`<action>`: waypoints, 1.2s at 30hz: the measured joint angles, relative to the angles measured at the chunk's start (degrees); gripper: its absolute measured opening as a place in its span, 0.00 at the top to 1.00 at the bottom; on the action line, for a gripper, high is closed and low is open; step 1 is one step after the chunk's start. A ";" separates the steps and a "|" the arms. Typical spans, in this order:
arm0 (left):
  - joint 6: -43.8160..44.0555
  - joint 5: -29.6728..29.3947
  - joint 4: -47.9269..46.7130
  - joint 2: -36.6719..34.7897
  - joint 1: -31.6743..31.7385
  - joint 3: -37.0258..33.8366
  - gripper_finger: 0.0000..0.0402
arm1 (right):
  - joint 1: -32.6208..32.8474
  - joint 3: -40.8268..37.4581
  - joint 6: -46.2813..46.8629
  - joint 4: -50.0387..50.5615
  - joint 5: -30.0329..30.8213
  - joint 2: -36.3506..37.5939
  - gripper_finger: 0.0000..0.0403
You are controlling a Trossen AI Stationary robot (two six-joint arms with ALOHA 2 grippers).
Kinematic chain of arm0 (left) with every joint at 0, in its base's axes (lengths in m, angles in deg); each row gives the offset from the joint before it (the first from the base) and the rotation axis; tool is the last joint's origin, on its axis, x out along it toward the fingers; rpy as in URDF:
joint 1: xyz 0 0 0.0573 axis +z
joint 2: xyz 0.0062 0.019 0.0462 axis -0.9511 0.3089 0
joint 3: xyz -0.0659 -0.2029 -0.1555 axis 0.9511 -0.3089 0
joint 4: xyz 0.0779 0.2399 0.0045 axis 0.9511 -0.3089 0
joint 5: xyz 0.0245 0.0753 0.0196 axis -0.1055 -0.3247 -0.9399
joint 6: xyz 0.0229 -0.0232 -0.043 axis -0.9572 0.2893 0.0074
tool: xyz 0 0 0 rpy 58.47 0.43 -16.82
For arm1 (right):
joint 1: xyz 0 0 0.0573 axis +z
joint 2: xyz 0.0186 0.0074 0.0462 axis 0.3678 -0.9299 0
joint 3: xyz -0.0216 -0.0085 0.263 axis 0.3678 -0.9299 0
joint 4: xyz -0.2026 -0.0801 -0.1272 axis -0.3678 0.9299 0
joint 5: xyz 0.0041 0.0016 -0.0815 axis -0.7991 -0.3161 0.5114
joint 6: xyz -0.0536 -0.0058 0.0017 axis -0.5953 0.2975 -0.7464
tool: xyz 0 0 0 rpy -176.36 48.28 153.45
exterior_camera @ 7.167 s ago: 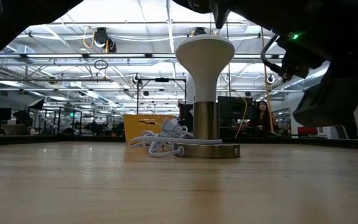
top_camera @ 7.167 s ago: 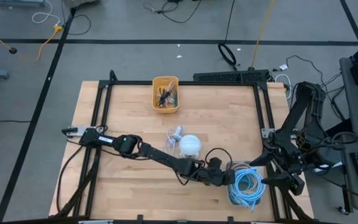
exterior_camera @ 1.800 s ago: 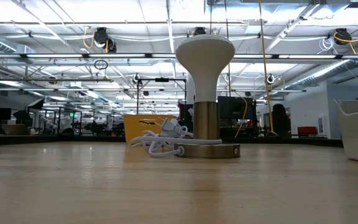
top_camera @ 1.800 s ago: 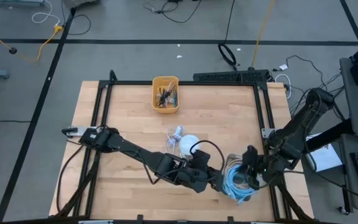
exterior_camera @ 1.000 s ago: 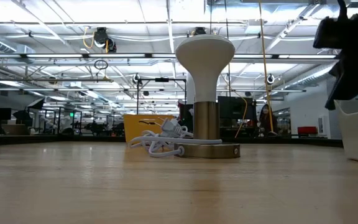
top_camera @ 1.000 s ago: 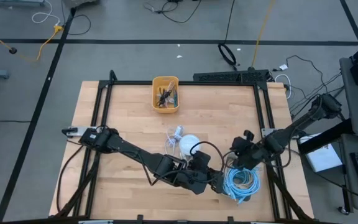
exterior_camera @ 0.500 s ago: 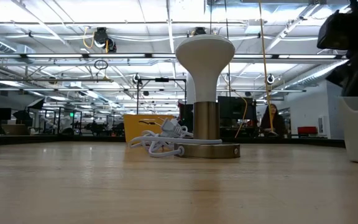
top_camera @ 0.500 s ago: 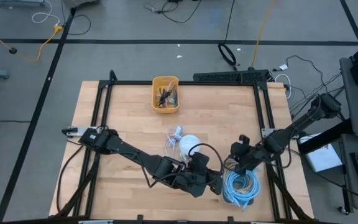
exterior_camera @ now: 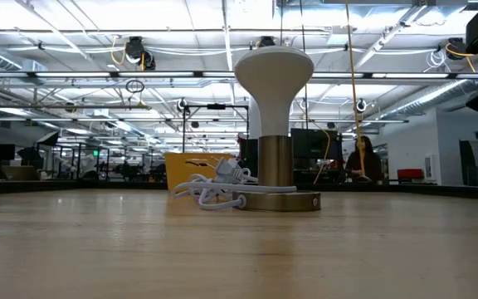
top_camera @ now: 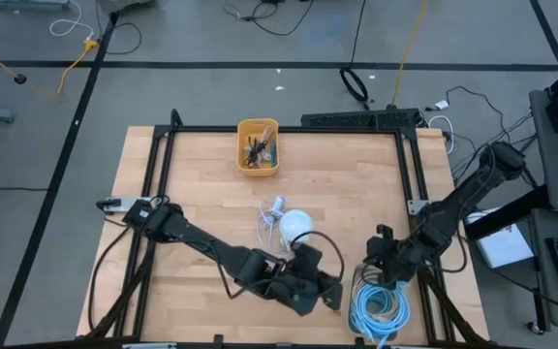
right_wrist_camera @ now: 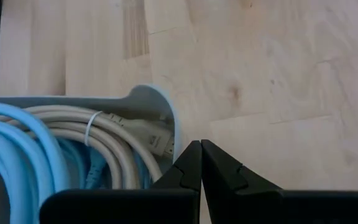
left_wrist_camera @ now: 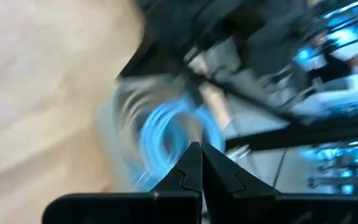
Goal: Pick & Place USB Port
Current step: Adjust the gray bin
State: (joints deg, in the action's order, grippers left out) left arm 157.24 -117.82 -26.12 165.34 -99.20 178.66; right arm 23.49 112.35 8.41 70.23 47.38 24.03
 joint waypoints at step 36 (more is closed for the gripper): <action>8.00 16.72 19.05 19.41 -0.67 -1.03 1.00 | 3.37 -0.04 4.35 -5.83 0.29 -3.28 1.00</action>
State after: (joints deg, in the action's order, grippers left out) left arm 165.23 -101.10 -7.07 184.75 -99.87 177.63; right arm 26.87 112.30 12.76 64.40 47.67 20.75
